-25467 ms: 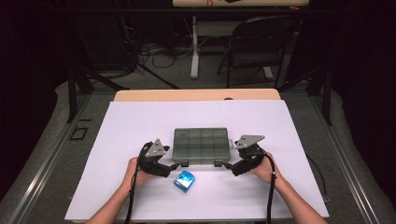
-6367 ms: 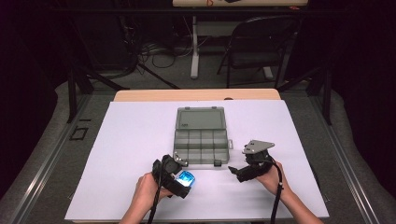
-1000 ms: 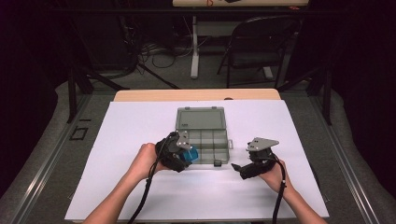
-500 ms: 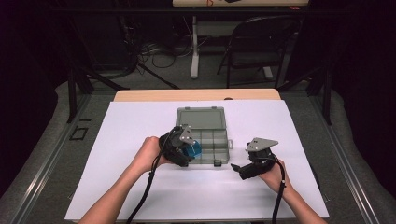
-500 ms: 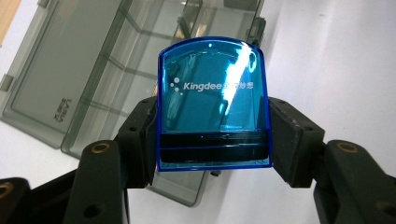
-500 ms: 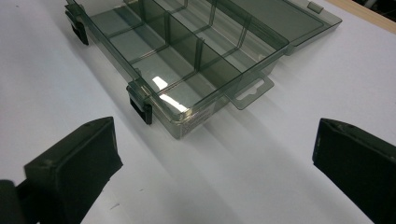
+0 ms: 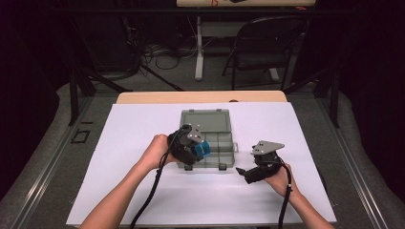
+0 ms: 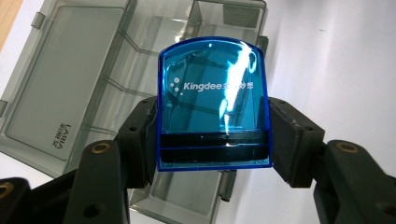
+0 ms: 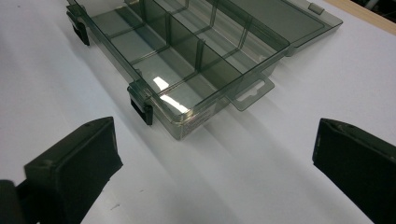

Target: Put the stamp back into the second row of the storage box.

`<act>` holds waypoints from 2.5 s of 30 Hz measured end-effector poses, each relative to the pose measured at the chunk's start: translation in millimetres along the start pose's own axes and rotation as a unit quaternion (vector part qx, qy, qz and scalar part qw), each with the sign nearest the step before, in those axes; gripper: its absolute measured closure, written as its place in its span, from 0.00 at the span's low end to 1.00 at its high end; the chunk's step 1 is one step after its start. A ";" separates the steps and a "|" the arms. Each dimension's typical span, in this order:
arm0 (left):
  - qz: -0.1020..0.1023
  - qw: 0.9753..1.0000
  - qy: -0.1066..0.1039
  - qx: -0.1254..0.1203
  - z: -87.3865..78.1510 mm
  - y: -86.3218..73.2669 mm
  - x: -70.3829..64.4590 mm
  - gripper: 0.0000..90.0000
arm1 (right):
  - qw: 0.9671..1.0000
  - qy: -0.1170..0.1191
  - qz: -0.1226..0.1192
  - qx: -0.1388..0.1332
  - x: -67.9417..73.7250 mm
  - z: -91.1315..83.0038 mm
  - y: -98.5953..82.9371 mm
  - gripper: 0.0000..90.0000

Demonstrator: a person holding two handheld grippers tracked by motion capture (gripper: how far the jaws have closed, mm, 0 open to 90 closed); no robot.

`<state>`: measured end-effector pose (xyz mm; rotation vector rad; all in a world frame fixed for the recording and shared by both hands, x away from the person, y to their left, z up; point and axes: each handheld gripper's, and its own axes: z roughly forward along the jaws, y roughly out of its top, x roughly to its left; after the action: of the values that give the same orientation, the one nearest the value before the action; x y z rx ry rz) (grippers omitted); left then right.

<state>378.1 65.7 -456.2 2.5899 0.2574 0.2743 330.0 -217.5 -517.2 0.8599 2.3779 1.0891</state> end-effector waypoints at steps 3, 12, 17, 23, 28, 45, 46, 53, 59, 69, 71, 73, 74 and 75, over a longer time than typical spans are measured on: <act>0.011 1.000 0.001 0.005 3.4 2.6 1.2 0.46 | 1.000 0.001 0.001 0.001 -0.2 0.5 -0.2 0.00; 0.020 1.000 -0.001 0.008 11.5 9.0 5.1 0.46 | 1.000 0.002 -0.002 0.003 -1.3 1.2 -0.9 0.00; 0.036 0.999 -0.005 0.010 15.1 11.9 7.2 0.46 | 1.000 0.002 -0.002 0.000 -0.8 1.7 -1.2 0.00; 0.040 0.999 -0.014 0.008 19.8 14.2 9.7 0.46 | 1.000 0.001 0.000 0.004 -1.3 1.8 -1.7 0.00; 0.048 0.999 -0.012 0.007 21.6 16.8 10.5 0.46 | 1.000 0.002 -0.004 0.010 -1.1 1.8 -1.4 0.00; 0.083 0.996 -0.028 0.014 37.6 26.2 11.7 0.46 | 1.000 0.004 -0.001 0.005 -1.7 1.5 -2.5 0.00; 0.084 0.996 -0.027 0.016 38.6 26.6 12.1 0.46 | 1.000 0.003 -0.001 0.005 -1.7 1.7 -2.6 0.00; 0.086 0.995 -0.033 0.023 45.6 26.7 14.7 0.46 | 1.000 0.005 -0.001 0.006 -1.4 2.1 -2.8 0.00; 0.091 0.995 -0.043 0.026 51.2 27.2 15.0 0.46 | 1.000 0.006 -0.003 0.006 -1.2 2.5 -3.2 0.00; 0.096 0.994 -0.050 0.033 56.3 27.1 16.2 0.45 | 1.000 0.005 -0.003 0.011 -2.0 1.3 -3.1 0.00; 0.099 0.993 -0.057 0.035 57.2 26.6 16.6 0.45 | 1.000 0.005 -0.002 0.011 -1.8 1.6 -3.3 0.00; 0.096 0.993 -0.058 0.038 59.0 26.6 16.2 0.45 | 1.000 0.005 -0.005 0.011 -1.2 2.2 -3.5 0.00; 0.097 0.993 -0.059 0.040 60.1 26.7 16.5 0.45 | 1.000 0.005 -0.004 0.010 -0.8 2.3 -3.6 0.00; 0.097 0.993 -0.059 0.039 61.3 26.8 16.8 0.45 | 1.000 0.005 -0.006 0.010 -0.9 2.5 -3.6 0.00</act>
<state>412.6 17.8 -491.8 2.7008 -0.0259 0.1809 330.7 -218.6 -521.4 0.8480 2.4030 1.0696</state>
